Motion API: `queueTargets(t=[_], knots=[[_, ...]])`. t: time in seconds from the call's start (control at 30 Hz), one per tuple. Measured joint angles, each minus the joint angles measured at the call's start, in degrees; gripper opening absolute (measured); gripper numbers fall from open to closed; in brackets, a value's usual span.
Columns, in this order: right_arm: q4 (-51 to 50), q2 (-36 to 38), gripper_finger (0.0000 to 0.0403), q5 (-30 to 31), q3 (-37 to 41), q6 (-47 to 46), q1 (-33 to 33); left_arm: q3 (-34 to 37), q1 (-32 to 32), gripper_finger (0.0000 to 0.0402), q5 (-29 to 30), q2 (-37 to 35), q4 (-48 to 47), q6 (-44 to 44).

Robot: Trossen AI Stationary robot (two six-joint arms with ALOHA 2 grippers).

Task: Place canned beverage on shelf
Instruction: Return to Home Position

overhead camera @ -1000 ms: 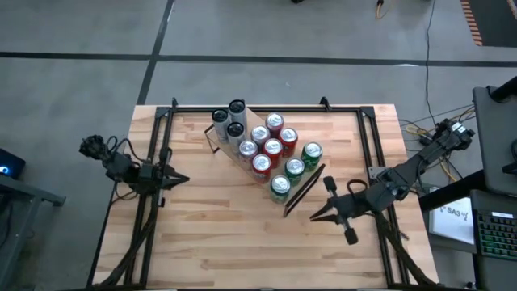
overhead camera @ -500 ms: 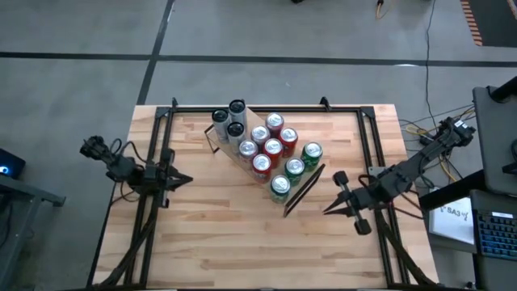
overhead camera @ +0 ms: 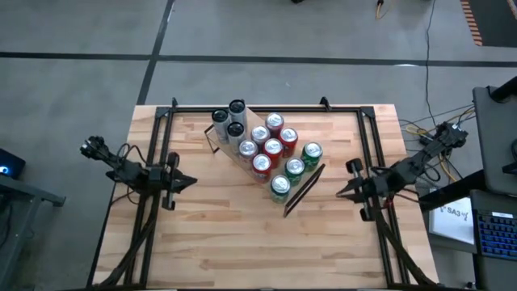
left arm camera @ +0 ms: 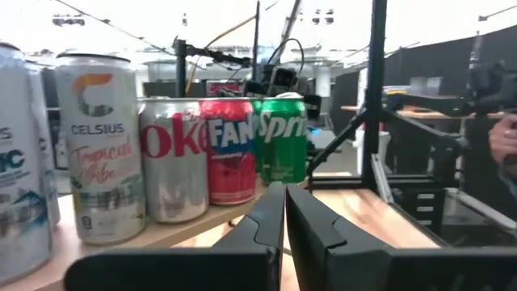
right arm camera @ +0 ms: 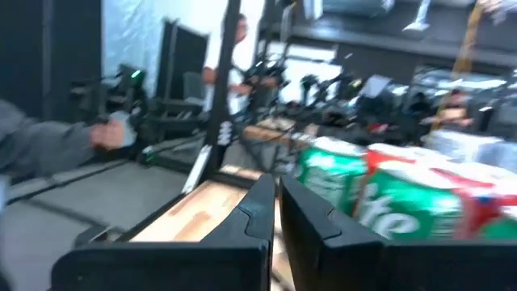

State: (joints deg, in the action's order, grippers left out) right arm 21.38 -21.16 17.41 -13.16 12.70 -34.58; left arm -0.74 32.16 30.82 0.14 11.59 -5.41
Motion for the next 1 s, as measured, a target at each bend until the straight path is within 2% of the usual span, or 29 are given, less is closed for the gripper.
queueTargets(t=[0.33,0.5,0.63,0.8,1.0], knots=[[-0.4,10.9,0.0012,1.5,2.4,5.0,6.7,0.0,-0.1,0.0,4.5,-0.2,0.2,-0.5],[-3.5,13.1,0.0012,-2.6,2.5,5.9,11.5,0.1,-0.2,0.0,6.8,-0.1,0.3,0.1],[-6.0,13.3,0.0012,-3.6,2.5,6.9,15.7,0.1,-0.2,0.0,9.3,-0.1,0.2,-0.1],[-10.8,13.7,0.0012,-11.6,2.5,5.6,20.0,0.1,-0.3,0.0,10.3,-0.1,-1.2,-0.1],[-13.3,14.1,0.0012,-13.0,4.4,2.0,22.5,0.1,-0.3,0.0,11.5,-0.1,-2.5,0.3]])
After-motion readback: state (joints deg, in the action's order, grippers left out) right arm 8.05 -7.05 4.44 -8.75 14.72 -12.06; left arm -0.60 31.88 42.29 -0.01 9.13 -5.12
